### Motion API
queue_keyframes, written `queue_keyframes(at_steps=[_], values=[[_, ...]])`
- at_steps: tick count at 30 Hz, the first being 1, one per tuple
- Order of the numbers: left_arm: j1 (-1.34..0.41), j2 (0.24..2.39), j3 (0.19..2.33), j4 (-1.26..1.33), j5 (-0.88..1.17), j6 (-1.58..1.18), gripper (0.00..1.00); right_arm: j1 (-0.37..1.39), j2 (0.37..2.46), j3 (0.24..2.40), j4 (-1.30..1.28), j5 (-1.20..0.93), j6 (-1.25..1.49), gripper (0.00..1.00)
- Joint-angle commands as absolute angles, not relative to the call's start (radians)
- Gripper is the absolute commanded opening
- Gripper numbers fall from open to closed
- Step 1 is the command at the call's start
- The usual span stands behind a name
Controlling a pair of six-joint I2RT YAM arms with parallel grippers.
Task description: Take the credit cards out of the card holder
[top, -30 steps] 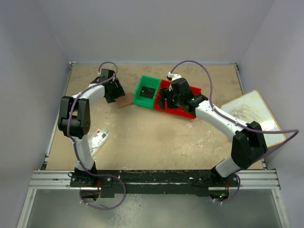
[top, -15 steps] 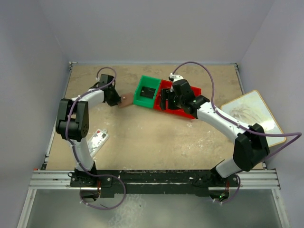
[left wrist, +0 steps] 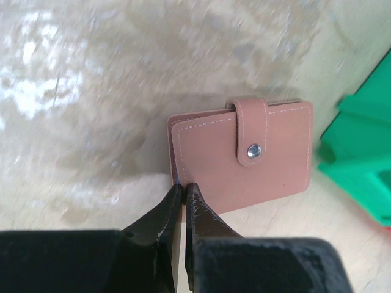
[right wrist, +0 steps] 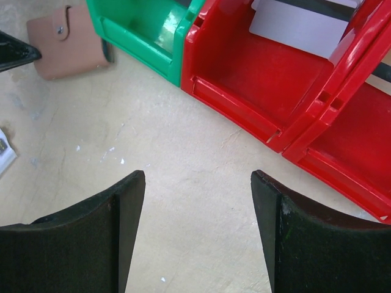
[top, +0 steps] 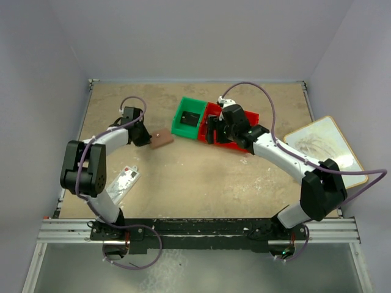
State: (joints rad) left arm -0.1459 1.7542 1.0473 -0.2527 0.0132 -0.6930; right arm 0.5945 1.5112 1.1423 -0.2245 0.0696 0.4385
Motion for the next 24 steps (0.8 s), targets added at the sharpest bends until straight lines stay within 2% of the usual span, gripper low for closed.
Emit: queue_keyframes(at_steps=[1, 4, 9, 13, 18, 24], values=[[-0.144, 1.619, 0.927, -0.302, 0.044, -0.636, 0.0, 0.596, 1.449, 1.086, -0.11, -0.006, 0.373, 0.73], [-0.164, 1.512, 0.816, -0.342, 0.102, -0.634, 0.0, 0.596, 1.399, 1.003, 0.016, -0.111, 0.321, 0.74], [-0.314, 1.352, 0.694, -0.438, 0.122, -0.612, 0.0, 0.598, 1.299, 0.845, 0.242, -0.266, 0.223, 0.73], [-0.439, 1.279, 0.71, -0.448, 0.164, -0.619, 0.0, 0.598, 1.263, 0.806, 0.283, -0.35, 0.166, 0.72], [-0.515, 1.371, 0.785, -0.51, 0.186, -0.518, 0.0, 0.59, 1.363, 0.895, 0.063, -0.075, 0.459, 0.71], [-0.615, 1.551, 0.915, -0.563, 0.188, -0.428, 0.0, 0.589, 1.575, 1.141, -0.078, 0.103, 0.548, 0.72]])
